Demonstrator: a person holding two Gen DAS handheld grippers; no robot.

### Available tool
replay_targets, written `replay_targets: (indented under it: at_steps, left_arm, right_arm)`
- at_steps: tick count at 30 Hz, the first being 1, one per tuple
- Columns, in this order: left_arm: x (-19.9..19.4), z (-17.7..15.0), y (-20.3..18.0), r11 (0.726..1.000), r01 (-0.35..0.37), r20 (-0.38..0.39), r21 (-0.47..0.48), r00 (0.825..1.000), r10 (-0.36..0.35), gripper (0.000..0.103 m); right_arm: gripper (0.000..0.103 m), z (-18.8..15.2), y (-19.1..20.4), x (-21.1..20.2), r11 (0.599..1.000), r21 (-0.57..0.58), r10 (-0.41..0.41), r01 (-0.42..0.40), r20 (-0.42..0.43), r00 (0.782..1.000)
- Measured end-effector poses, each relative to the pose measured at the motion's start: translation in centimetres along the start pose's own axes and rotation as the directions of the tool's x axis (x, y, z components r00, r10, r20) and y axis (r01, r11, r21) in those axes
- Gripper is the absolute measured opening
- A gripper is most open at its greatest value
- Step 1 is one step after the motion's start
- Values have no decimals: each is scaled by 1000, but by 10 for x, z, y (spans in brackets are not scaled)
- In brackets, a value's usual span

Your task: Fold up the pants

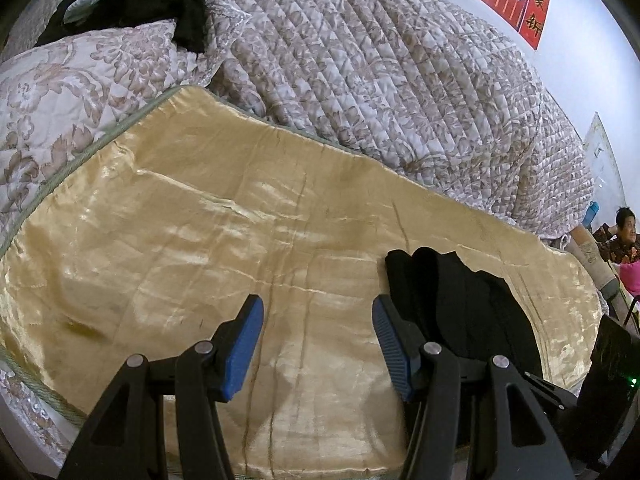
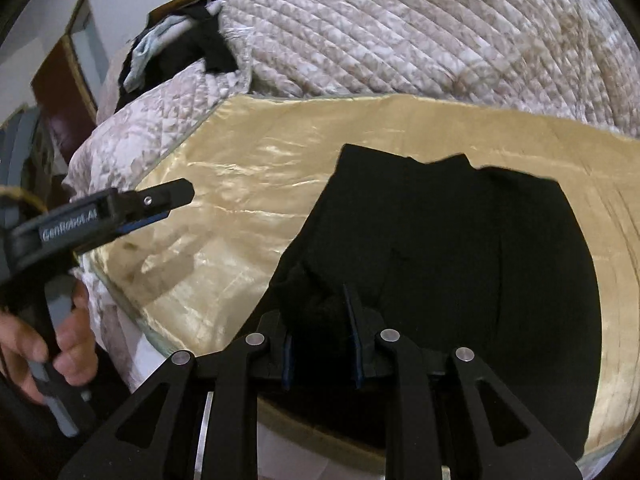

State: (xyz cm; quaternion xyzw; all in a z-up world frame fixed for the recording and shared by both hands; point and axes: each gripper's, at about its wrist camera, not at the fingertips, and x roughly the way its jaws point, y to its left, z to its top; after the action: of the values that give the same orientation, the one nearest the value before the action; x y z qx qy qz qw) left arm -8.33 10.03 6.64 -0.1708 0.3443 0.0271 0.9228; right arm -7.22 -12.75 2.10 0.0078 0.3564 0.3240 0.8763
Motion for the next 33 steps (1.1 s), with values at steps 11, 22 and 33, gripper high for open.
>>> replay_targets:
  at_steps: [11,22,33]
  left_arm:
    - [5,-2,-8,1000,9,0,23,1000,-9,59]
    - [15,-4,-64,982,145,-42,118,989,-140,59]
    - [63,21,-135,937,244,-118,250,968,-220,59]
  right_arm:
    - [52,7,2,-63,984,-43,178,-173,166,970]
    - [24,-23,-70,-52,983,182,19,-31,64,998]
    - [24,54,-134,-28,984,154,-92,92,-5,996]
